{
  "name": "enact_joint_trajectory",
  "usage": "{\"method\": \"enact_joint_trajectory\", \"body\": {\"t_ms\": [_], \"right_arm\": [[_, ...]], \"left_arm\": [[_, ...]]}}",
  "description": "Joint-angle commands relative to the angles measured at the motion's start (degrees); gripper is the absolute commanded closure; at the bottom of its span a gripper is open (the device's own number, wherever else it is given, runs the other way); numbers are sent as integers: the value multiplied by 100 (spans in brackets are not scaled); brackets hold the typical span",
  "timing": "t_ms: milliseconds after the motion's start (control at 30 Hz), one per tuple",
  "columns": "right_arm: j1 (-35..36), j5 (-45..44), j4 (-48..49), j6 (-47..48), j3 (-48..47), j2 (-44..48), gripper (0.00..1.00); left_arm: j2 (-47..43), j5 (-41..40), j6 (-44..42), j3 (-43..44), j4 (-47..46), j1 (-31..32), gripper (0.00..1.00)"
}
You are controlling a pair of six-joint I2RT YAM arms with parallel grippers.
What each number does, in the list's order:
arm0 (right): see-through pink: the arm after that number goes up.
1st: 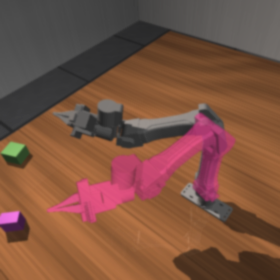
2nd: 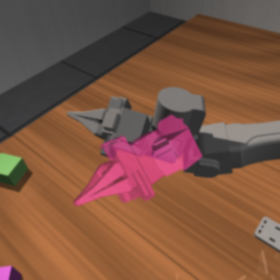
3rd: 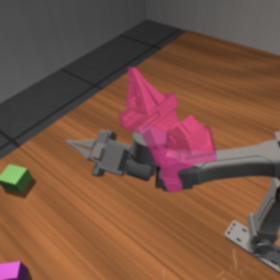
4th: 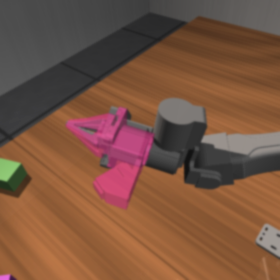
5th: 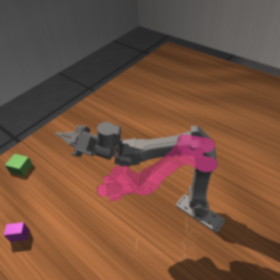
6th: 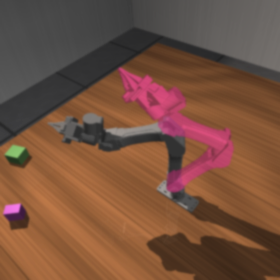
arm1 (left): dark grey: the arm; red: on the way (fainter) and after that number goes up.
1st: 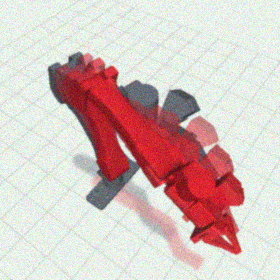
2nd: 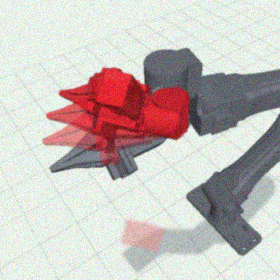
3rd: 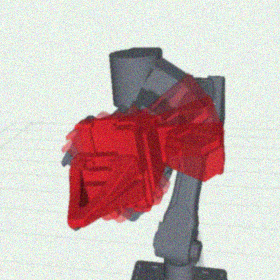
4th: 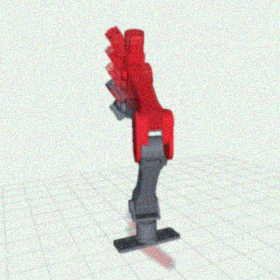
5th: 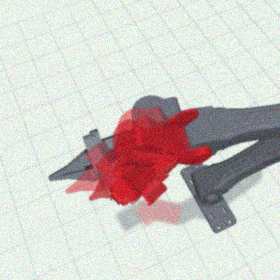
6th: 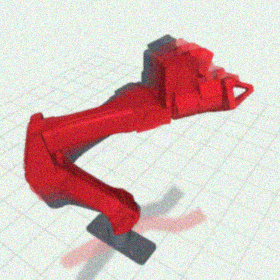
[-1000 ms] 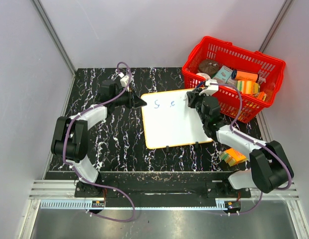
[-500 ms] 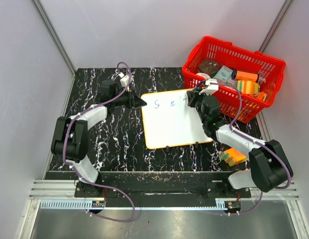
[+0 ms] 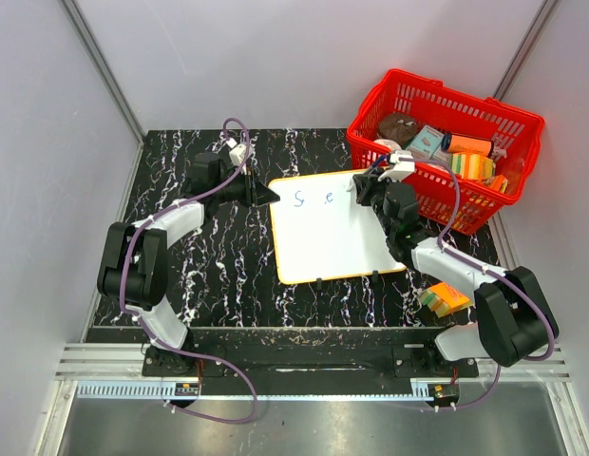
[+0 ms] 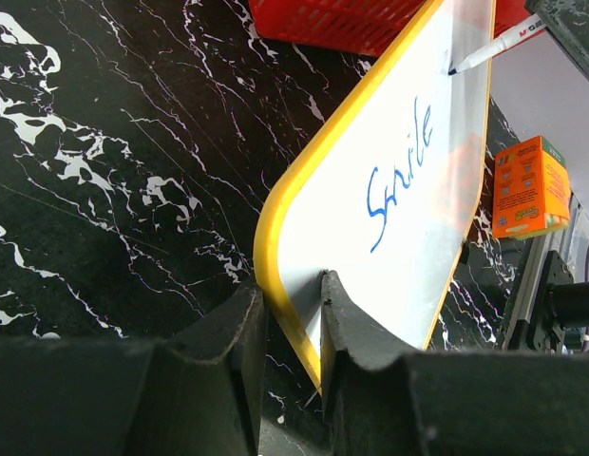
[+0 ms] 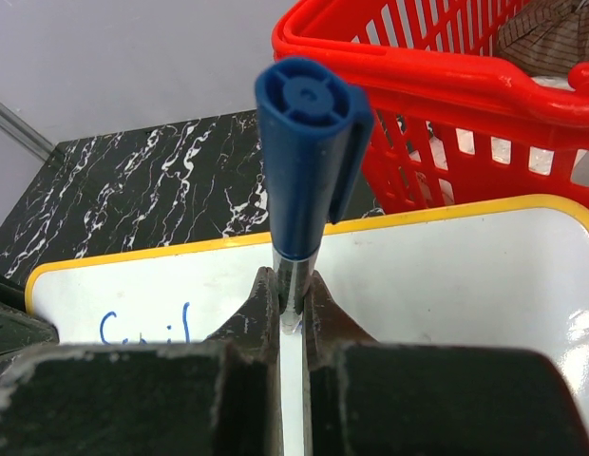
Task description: Write a sentence on the whiteboard
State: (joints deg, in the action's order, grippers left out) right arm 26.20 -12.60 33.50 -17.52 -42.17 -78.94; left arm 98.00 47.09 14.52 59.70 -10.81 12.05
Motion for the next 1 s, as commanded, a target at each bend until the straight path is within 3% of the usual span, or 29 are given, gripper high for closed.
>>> {"method": "enact_joint_trajectory", "body": {"t_ms": [0,967], "right_arm": [[-9,47,-54,-76,33,89,100],[-18,-41,-186,-146,394,406,100]], "left_arm": [[317,-789,-1083,-125,606,368,100],[352,-851,-1110,-99,668,394,100]]}}
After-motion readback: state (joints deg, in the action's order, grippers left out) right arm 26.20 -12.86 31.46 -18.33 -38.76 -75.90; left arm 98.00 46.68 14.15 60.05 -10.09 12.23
